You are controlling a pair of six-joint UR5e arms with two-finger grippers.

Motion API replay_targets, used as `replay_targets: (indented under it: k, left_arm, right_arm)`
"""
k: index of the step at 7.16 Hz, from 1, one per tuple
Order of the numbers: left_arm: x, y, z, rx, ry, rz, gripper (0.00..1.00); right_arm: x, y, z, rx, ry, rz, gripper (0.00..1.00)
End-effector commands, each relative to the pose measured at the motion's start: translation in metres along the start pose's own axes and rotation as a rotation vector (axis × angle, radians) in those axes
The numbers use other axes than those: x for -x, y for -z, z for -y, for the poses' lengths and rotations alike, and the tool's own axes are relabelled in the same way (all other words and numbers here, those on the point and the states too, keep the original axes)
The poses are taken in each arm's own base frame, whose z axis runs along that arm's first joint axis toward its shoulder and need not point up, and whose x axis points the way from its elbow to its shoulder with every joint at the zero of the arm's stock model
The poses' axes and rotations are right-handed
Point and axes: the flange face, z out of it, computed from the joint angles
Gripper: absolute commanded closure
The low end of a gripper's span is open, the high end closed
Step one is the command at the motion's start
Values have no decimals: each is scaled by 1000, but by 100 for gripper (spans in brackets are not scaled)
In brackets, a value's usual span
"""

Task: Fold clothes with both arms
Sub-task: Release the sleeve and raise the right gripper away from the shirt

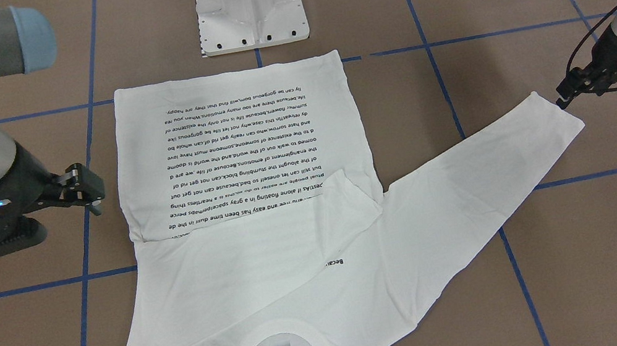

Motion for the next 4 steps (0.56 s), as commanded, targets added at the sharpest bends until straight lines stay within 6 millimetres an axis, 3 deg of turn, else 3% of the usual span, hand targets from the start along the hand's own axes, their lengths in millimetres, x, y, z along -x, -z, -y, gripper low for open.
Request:
replay_targets:
  k: [1,2,4]
  left_arm:
    - [22,-27,-10,-14,-18,-3,4]
    - [26,-44,-19,-12,15,-31,5]
    - [17,-59,-30,-10,14,-26,6]
  right_arm:
    - [-25,9,-10,2,15,23,0]
    - [-25,9,-10,2,15,23,0]
    - [-26,9,-10,3,14,23,0]
